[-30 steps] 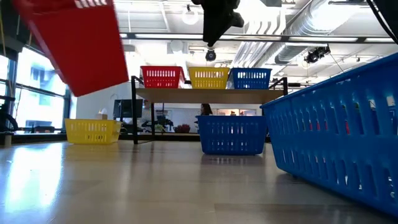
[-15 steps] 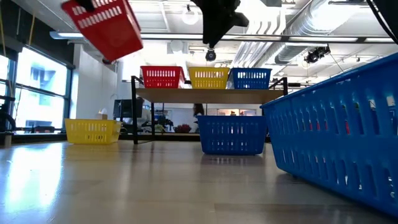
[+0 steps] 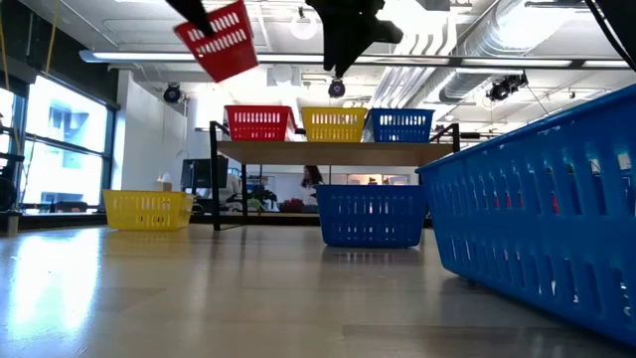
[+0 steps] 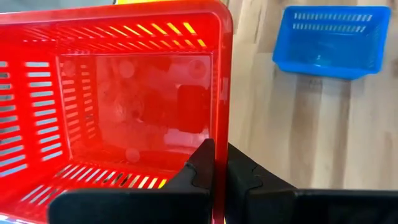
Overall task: Stack baskets on shelf by color
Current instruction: Stack the bottom red bin on top of the red bin on the shelf
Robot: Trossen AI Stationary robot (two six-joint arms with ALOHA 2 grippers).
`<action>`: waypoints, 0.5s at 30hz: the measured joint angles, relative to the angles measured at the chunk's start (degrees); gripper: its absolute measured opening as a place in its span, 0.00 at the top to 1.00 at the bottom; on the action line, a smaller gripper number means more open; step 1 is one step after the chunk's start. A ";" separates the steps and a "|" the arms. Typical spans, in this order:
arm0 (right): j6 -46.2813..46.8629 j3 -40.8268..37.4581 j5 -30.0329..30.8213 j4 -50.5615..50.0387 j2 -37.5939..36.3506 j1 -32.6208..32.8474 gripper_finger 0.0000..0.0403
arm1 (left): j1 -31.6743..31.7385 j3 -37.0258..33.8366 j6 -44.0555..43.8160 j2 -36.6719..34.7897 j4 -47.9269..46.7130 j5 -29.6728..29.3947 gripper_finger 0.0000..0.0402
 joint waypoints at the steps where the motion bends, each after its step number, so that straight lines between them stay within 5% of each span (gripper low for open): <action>1: 0.69 0.00 -0.01 0.00 -0.01 0.00 0.79 | 1.40 0.68 1.45 0.91 0.37 1.12 1.00; 15: 7.21 0.00 2.52 -0.24 0.00 1.19 0.79 | 10.66 5.91 16.06 13.22 0.12 3.96 1.00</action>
